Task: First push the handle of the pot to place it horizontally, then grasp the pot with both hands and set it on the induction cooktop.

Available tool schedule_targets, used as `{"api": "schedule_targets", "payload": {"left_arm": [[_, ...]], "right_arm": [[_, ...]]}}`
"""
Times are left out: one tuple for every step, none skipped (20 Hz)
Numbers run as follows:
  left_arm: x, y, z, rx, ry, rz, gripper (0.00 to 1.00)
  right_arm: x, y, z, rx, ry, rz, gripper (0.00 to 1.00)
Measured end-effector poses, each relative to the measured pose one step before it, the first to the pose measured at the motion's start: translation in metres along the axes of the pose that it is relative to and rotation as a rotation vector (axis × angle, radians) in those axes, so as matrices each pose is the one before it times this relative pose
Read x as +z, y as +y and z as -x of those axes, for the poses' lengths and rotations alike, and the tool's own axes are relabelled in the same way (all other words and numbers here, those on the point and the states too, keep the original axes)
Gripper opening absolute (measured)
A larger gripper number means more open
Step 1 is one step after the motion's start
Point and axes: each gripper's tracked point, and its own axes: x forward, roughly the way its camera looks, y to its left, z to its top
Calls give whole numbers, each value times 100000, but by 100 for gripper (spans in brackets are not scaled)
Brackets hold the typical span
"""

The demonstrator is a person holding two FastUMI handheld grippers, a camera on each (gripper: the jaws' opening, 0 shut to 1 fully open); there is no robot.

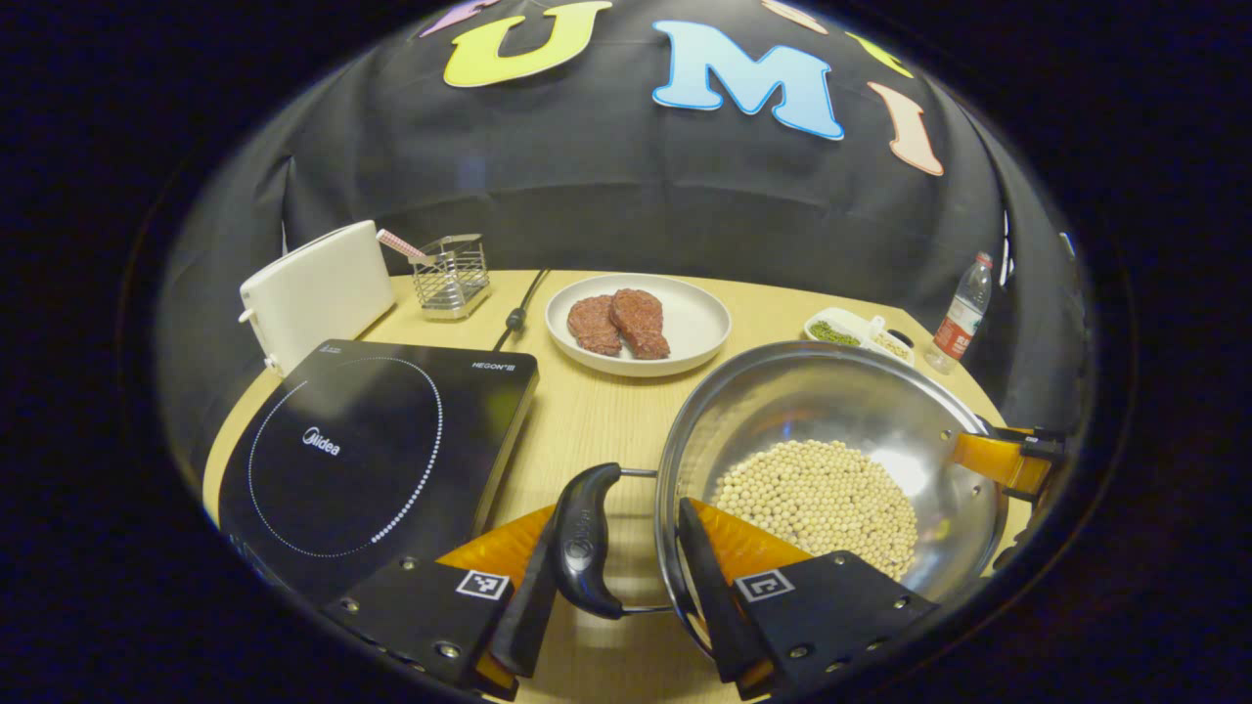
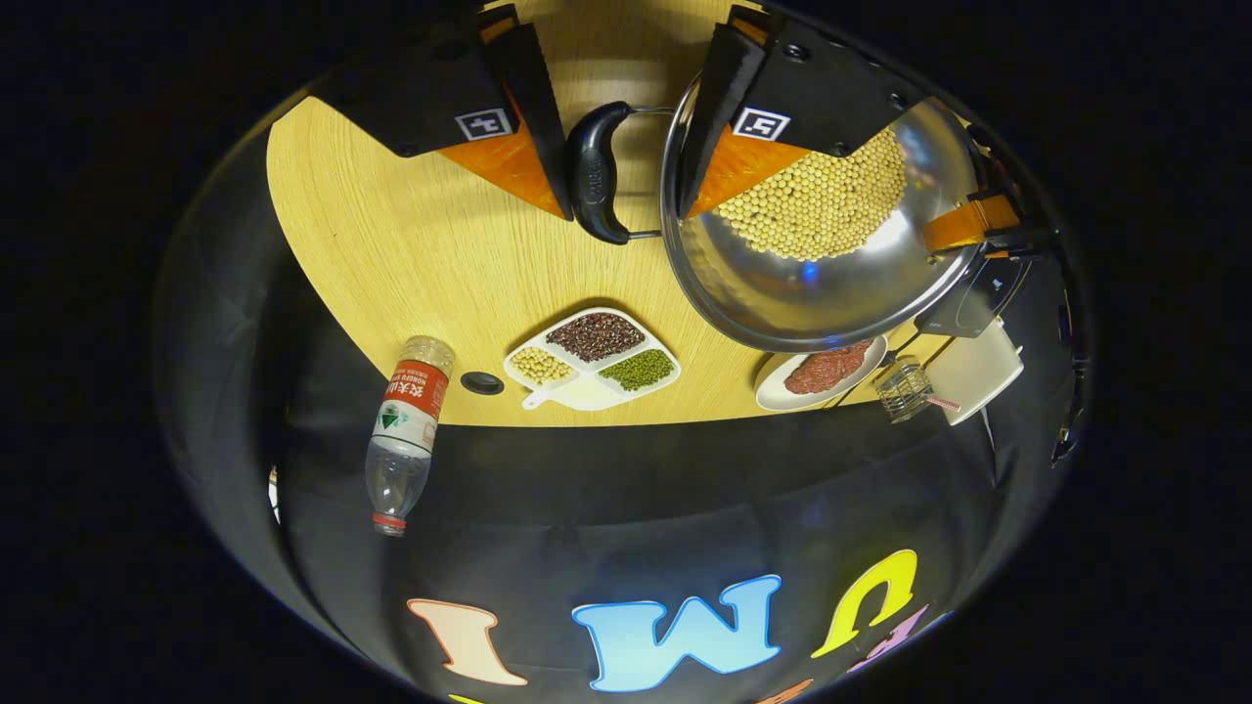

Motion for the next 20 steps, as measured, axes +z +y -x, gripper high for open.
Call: {"api": "schedule_targets", "payload": {"left_arm": [[107, -31, -195, 235, -457, 388, 66], [-94, -79, 131, -221, 175, -68, 66], [112, -26, -59, -332, -381, 81, 62], [75, 6, 85, -170, -298, 458, 63], [164, -52, -20, 15, -694, 348, 65], [7, 8, 21, 487, -110, 415, 59], [79, -41, 104, 488, -387, 406, 60], [-216, -21, -79, 324, 488, 790, 59], [-113, 69, 46, -149, 153, 1685, 59], [-168, -35, 18, -193, 552, 2287, 59], [2, -114, 230, -238, 189, 1145, 59], [81, -104, 656, 116, 102, -357, 59], [369, -104, 440, 324, -606, -1115, 59], [440, -185, 611, 514, -1316, -976, 59], [432, -62, 467, 74, -485, -799, 59], [296, 51, 456, -9, -590, -6, 59], [394, 163, 347, -139, -213, 58, 59], [208, 107, 243, -245, -336, 78, 59], [308, 176, 256, -261, -275, -309, 59], [236, 114, 392, -311, -487, -433, 59]], "right_arm": [[21, 92, -191, 209, -220, 329, 66], [62, 103, 223, 147, -145, 465, 63], [-53, -10, -105, -26, 370, 103, 60], [21, 104, -104, 193, 144, -656, 56], [30, -15, 117, -198, -145, -105, 51], [135, 0, 131, -431, -712, 367, 51], [-80, 59, -23, -661, 397, 1611, 51], [254, -68, 272, -867, -657, 1125, 50], [298, -4, 290, -539, -816, 1088, 47], [215, -100, 417, -79, -163, 1281, 47], [157, -70, 237, 56, -65, 332, 47], [142, -47, 283, 284, 38, -522, 50], [-18, 14, 265, 415, 682, -410, 50], [99, 65, 326, 299, 86, -551, 50], [219, 26, 309, 30, -469, -199, 50], [294, 108, 441, -83, -656, -355, 50], [133, 151, 385, 11, -164, -100, 50], [236, 177, 416, -138, -102, -78, 47], [113, 221, 349, -160, -300, -404, 47], [160, 178, 348, -208, -167, -454, 51]]}}
